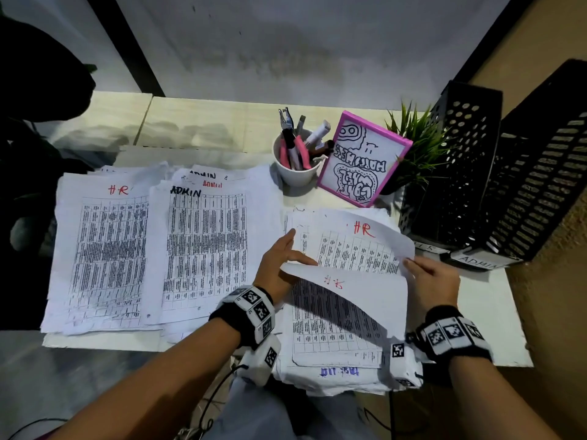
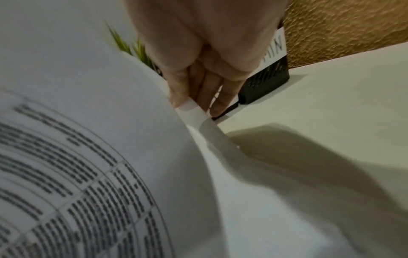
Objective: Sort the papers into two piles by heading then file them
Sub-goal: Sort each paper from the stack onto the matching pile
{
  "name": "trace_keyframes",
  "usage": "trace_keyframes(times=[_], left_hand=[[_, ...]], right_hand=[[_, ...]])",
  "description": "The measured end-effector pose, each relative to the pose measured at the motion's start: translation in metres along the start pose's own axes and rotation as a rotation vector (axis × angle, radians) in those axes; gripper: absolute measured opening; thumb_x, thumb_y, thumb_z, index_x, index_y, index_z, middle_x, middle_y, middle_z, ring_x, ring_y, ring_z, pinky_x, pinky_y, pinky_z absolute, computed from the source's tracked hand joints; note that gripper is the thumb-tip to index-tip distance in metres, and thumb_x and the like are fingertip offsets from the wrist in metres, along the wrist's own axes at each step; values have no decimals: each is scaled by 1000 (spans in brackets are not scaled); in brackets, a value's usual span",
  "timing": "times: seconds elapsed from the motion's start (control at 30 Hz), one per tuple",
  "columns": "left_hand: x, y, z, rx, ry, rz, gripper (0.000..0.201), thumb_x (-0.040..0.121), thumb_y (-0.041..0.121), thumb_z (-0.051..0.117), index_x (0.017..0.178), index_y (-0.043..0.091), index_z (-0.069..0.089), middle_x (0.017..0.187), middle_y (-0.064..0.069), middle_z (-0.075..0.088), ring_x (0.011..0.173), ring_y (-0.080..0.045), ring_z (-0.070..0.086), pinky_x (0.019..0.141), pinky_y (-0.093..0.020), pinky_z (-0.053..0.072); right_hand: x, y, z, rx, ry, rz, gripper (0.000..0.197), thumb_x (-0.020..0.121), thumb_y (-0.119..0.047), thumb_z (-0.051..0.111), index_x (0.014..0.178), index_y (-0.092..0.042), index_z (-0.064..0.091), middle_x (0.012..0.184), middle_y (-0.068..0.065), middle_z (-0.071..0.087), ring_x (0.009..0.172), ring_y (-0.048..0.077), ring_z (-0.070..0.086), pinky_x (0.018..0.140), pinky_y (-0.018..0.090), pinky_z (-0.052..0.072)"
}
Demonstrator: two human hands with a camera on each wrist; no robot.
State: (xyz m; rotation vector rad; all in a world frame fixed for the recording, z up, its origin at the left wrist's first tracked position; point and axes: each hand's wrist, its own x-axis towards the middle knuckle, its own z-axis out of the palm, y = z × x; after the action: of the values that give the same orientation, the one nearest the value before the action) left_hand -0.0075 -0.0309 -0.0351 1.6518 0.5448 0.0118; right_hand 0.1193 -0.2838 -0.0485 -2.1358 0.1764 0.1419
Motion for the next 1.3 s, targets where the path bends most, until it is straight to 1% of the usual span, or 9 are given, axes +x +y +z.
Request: trace_keyframes(times=[0.1, 0.23, 0.37, 0.5, 0.6, 0.77, 1.1, 1.23, 1.3], left_hand=[[1, 5, 3, -23, -5, -5, 33, 74, -18, 65, 100, 1, 72, 141, 6, 36, 131, -10, 37, 104, -20, 32], [-1, 11, 8, -276, 57, -105, 54, 89, -11, 52, 139, 7, 44, 130, 0, 48, 102, 4, 56, 76, -5, 45], [-7, 7, 7, -14, 78, -23, 26, 86, -8, 54, 100, 10, 66, 91, -3, 67, 81, -14, 62, 65, -13, 50], [-10, 8, 7, -47, 91, -116, 18, 74, 13, 56, 59, 19, 62, 63, -4, 60, 67, -25, 56, 61, -33, 45], [-13, 21, 1, -175, 103, -49, 23, 82, -3, 56, 72, 18, 53, 74, -2, 59, 69, -20, 54, 52, -22, 43], [-22, 65, -57, -284, 288, 3, 43, 80, -4, 68, 99, 13, 33, 101, -3, 59, 85, -17, 65, 68, -21, 55], [-33, 18, -299, 252, 716, -170, 42, 70, 15, 80, 62, 24, 40, 66, -10, 49, 60, -20, 49, 60, -32, 41], [-34, -13, -343, 337, 747, -266, 22, 79, 4, 71, 84, 8, 50, 57, -11, 42, 32, -7, 44, 34, -16, 34], [-32, -27, -355, 460, 727, -293, 19, 82, 2, 67, 98, 4, 56, 69, -18, 54, 46, -5, 51, 48, -14, 40]], right_hand=[[-17, -14, -13, 316, -75, 98, 23, 78, 11, 64, 98, 2, 69, 64, -16, 70, 64, 1, 66, 63, 9, 49], [-39, -34, -24, 513, -256, 153, 34, 70, 26, 47, 55, 2, 65, 69, 4, 73, 65, 13, 69, 59, 17, 53], [-44, -41, -23, 572, -285, 244, 42, 63, 22, 35, 41, -4, 60, 59, 10, 68, 54, 17, 64, 50, 15, 49], [-36, -38, -19, 668, -217, 417, 24, 59, 3, 36, 55, 0, 59, 58, 11, 67, 57, 23, 64, 49, 16, 50], [-19, -11, -11, 341, -83, 373, 44, 81, 11, 44, 56, -16, 69, 61, -1, 66, 53, 15, 57, 46, 12, 44], [-14, 3, 15, -105, -128, 296, 27, 78, -10, 72, 104, -6, 66, 103, 13, 64, 96, 31, 61, 83, 32, 45], [-25, -25, 34, -329, -24, 317, 45, 72, -13, 80, 111, 0, 61, 97, 17, 63, 84, 30, 58, 84, 33, 44], [-28, -40, 40, -373, 3, 303, 38, 73, -8, 75, 108, 0, 64, 107, 22, 66, 91, 36, 61, 86, 36, 46], [-27, -41, 44, -389, 14, 316, 36, 73, -6, 75, 107, 1, 64, 107, 23, 66, 95, 38, 62, 86, 37, 46]])
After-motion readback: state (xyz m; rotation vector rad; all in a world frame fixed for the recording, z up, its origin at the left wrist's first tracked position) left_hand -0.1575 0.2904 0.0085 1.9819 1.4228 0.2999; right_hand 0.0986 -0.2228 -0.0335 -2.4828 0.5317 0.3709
